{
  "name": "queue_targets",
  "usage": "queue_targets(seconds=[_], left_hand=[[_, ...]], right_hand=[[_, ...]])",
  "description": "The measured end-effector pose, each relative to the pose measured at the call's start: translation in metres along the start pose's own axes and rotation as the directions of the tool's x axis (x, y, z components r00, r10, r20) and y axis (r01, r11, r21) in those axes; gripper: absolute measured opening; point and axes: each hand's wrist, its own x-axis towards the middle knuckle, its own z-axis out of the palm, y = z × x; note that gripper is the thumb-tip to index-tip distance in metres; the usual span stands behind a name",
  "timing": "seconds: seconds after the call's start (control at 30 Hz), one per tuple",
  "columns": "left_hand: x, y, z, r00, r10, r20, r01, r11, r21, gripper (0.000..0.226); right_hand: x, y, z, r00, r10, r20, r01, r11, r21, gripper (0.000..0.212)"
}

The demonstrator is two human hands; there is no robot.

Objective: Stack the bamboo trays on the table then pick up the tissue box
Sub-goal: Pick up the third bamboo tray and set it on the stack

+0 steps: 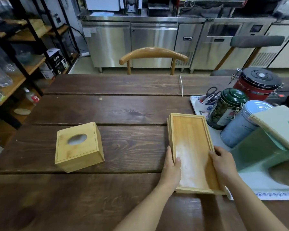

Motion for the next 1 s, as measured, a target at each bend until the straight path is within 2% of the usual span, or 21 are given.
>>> queue_targets(seconds=[0.37, 0.67, 0.87, 1.0], left_hand=[[0.004, -0.004, 0.011, 1.000, -0.007, -0.026, 0.005, 0.997, -0.074, 0.055], [0.033, 0.014, 0.001, 1.000, 0.004, -0.006, -0.005, 0.996, -0.091, 0.059], [0.057, 0.038, -0.003, 1.000, 0.000, 0.005, 0.000, 0.989, -0.149, 0.056], [0.061, 0.034, 0.001, 1.000, -0.017, 0.008, 0.019, 0.985, -0.172, 0.064]], right_hand=[[0.009, -0.001, -0.002, 1.000, -0.015, 0.022, 0.014, 0.999, 0.040, 0.030], [0.028, -0.017, -0.004, 0.988, 0.054, 0.143, -0.091, 0.961, 0.262, 0.033], [0.050, -0.026, -0.002, 0.978, 0.070, 0.196, -0.128, 0.946, 0.298, 0.037], [0.056, -0.026, 0.002, 0.977, 0.096, 0.190, -0.149, 0.946, 0.288, 0.032]])
